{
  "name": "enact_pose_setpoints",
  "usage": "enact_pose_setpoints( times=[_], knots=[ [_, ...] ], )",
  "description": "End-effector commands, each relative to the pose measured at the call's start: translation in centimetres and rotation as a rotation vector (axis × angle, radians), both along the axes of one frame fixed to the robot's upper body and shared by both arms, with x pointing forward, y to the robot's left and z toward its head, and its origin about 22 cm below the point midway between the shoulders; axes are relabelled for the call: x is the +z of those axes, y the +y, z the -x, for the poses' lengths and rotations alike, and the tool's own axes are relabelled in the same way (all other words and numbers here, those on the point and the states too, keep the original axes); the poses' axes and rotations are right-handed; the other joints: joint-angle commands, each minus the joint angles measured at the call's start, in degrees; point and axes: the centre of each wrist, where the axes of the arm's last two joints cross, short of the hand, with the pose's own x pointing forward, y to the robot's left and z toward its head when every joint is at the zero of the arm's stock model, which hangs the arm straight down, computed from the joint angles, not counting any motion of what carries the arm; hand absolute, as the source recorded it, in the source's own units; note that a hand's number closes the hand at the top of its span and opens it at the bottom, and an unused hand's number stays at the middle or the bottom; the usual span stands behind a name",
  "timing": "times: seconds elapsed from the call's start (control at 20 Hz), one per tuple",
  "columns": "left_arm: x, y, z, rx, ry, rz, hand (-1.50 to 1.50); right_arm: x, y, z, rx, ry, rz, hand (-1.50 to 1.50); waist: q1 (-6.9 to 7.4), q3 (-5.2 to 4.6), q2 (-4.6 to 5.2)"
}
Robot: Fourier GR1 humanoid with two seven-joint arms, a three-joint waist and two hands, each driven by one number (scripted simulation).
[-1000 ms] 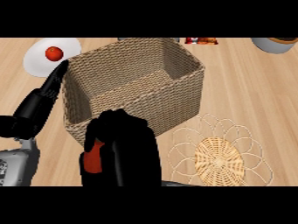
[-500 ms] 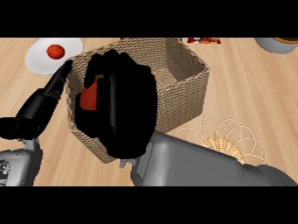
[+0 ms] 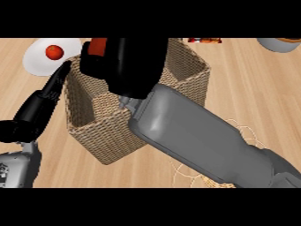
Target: Pick the bell pepper from the placemat and place it in the basket
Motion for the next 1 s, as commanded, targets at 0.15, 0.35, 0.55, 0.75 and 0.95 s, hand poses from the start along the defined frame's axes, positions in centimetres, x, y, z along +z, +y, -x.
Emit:
enact_pose_setpoints(
  times=[0.15,0.35,0.55,0.75,0.95],
  knots=[
    [-1.3,-0.4,0.2,-0.004,0.074,0.002,0.0,-0.6,-0.1,-1.8,-0.116,0.166,-0.133,1.5,-1.29,-0.15,0.25],
    [-2.1,-1.1,0.8,-0.008,0.069,0.038,0.0,-3.7,-2.3,-4.0,-0.11,0.197,-0.112,1.5,-2.0,-0.1,0.31],
    [-1.7,-1.5,0.5,0.004,0.067,0.011,0.0,-4.9,-2.4,-4.9,-0.14,0.13,-0.131,1.5,-1.84,-0.11,0.3],
    [-1.5,0.3,0.9,0.008,0.084,0.005,0.0,-8.2,-4.7,-6.3,-0.16,0.089,-0.066,1.5,-2.26,-0.09,0.3],
    [-1.7,0.2,1.1,0.009,0.068,0.018,0.0,-8.4,-4.3,-6.5,-0.21,0.007,-0.124,1.5,-1.95,-0.12,0.27]
  ],
)
